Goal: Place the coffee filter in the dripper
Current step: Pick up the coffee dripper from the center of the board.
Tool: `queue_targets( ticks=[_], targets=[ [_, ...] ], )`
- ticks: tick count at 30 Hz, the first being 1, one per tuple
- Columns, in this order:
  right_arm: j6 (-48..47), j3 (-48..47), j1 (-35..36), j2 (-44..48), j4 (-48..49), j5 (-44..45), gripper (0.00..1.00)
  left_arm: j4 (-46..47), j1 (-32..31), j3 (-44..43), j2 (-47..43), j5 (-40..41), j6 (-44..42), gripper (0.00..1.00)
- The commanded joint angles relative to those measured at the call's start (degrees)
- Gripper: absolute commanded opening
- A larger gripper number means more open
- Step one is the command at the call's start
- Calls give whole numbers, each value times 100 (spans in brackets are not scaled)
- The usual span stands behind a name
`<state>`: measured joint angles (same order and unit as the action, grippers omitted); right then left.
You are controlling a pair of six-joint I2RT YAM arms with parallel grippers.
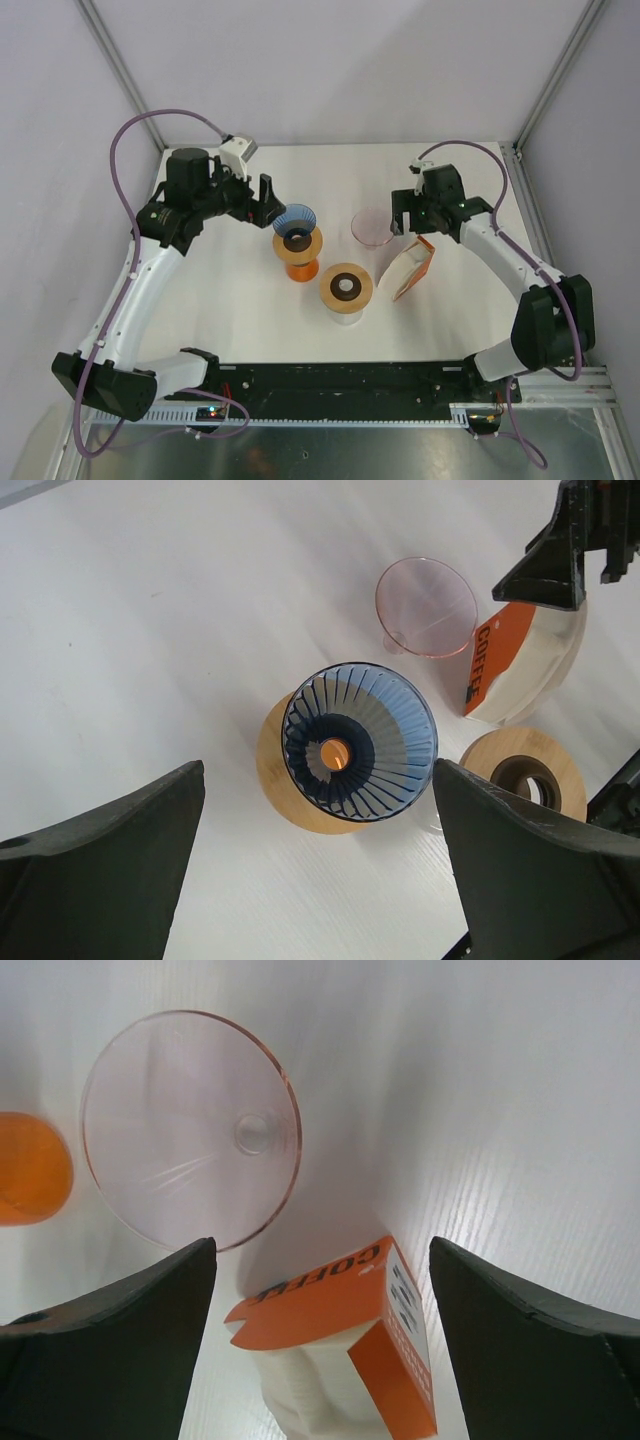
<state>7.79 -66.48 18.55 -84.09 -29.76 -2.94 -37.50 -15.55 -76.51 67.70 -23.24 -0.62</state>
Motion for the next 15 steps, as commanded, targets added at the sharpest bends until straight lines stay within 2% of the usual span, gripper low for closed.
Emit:
queue_targets(
  ticks=[1,15],
  targets=[
    [-55,-356,79,-208,449,-186,89,70,69,-127,-17,-222,-127,100],
    [-407,-1285,222,-1679,290,-91,66,71,96,-67,31,-320,-131,100]
  ],
)
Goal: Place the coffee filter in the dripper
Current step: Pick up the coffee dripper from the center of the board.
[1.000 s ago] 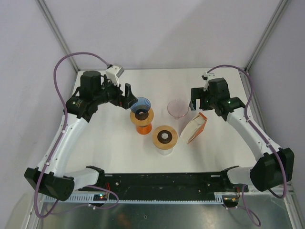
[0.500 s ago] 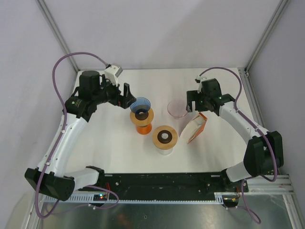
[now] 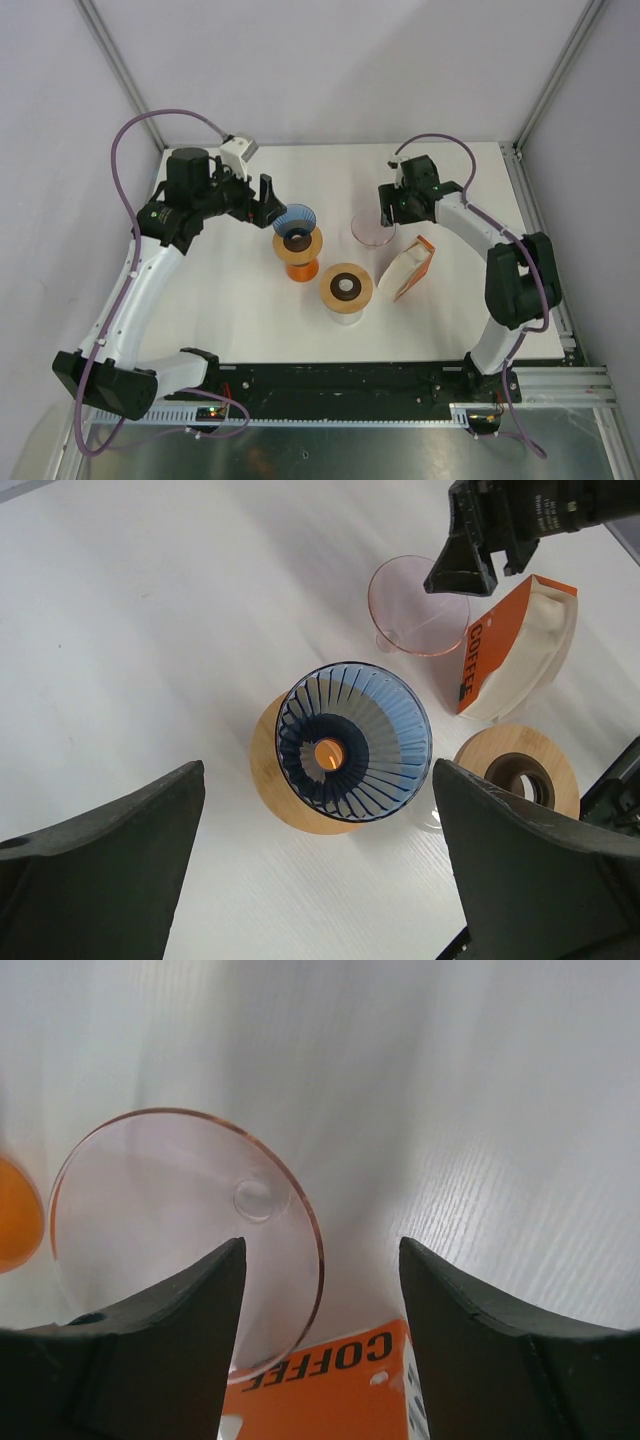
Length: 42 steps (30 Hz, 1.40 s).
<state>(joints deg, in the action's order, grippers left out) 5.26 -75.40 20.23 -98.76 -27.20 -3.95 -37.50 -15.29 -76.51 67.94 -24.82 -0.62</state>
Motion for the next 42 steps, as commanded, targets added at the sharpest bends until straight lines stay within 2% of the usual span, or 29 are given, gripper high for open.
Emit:
queue_targets(
  ticks=[1,3,9,15,21,33,42],
  targets=[
    [-155,-426,61,-283,28,0,63,73,70,-62,-1,-172,-131,100],
    [-163,-496,96,-394,23,-29,55,71,70,-52,-7,-186,-131,100],
    [-191,-683,263,-609,-60,58,19,69,87,-24,-28,-209,-140,100],
    [-132,-930,234,-570,-301,147,2,75,94,-17,-29,-329,-146,100],
    [-154,-1372,197,-268,-737,-125,0,73,94,26,-21,-449,-138,100],
    [-37,-2094,252,1141,-1712,-399,0,76,71,-53,-42,-677,-103,99],
    [387,-2146,603,1933,-2406,-1352,0,-6,-118,-231,-50,-860,-71,98]
  ],
)
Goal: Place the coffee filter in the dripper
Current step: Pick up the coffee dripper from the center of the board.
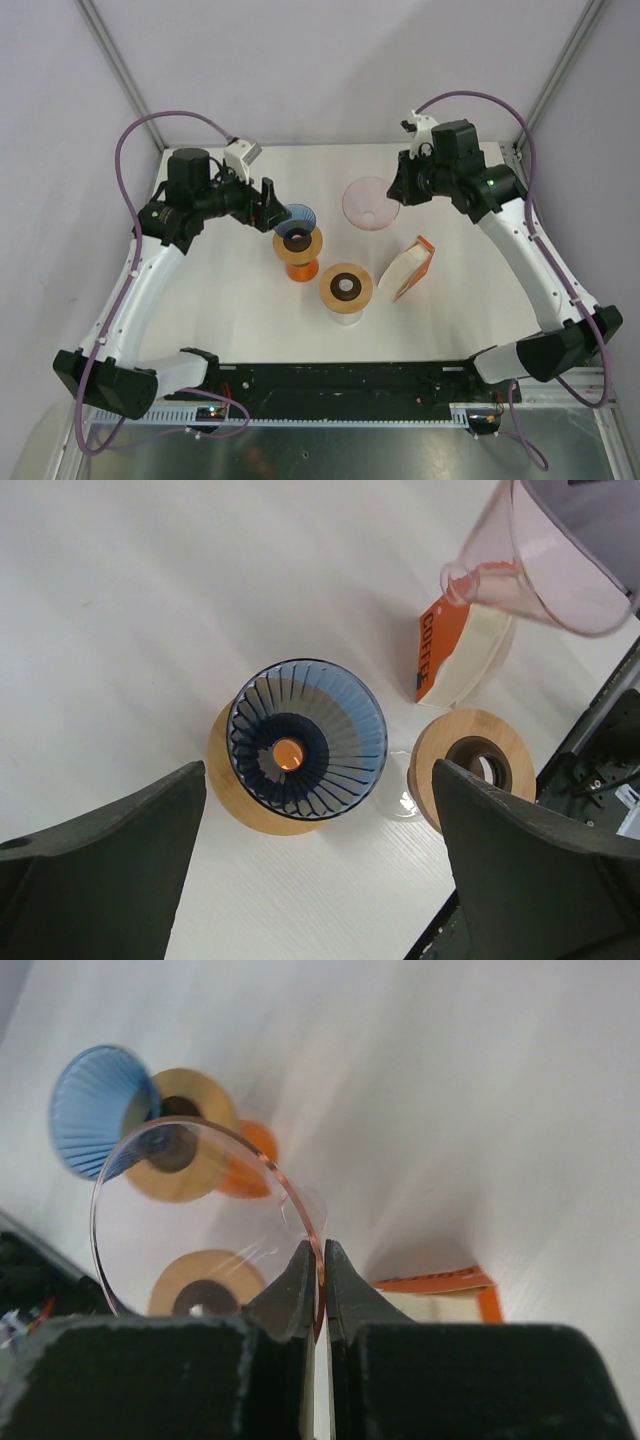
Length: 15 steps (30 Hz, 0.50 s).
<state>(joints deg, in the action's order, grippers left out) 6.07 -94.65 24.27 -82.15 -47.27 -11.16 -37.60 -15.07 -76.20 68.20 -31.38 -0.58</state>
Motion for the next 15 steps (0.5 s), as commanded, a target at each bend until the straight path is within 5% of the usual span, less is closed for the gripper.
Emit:
queue_targets(
  ticks=[1,15],
  targets=[
    [346,-216,296,315,-486,-672,0,-2,-200,-262,-73,-194,-74,98],
    [632,-160,1484,220,-1096,-531,0,-118,-1409,-570,217,63,261,86]
  ],
)
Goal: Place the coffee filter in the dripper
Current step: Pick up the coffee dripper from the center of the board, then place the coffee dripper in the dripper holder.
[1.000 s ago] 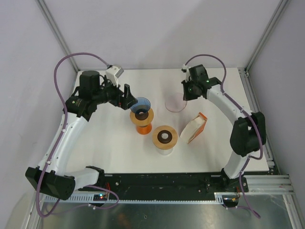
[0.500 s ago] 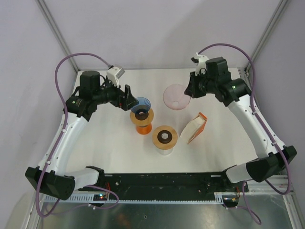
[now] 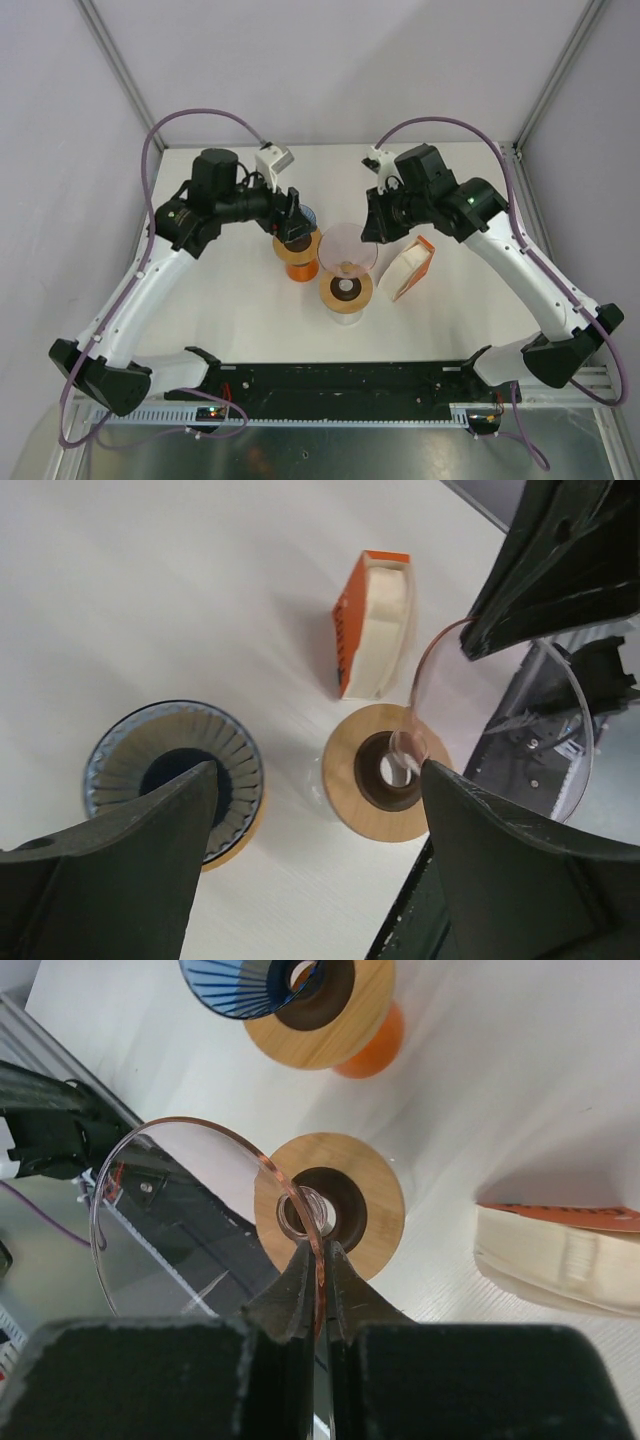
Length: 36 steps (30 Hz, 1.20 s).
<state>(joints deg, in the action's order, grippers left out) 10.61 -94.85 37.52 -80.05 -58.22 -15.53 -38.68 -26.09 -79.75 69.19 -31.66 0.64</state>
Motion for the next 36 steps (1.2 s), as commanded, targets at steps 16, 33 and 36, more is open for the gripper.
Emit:
queue_targets(
  ticks=[16,33,36],
  targets=[
    [246,736,44,89,728,-543,0,-29,-1060,99,454,384,-36,65],
    [231,597,95,67,625,-167,0,-124,-1217,125,421,-77,-56,65],
    [280,611,208,151,623,53,0,-142,-1275,147,405,103,-177,65]
  ],
)
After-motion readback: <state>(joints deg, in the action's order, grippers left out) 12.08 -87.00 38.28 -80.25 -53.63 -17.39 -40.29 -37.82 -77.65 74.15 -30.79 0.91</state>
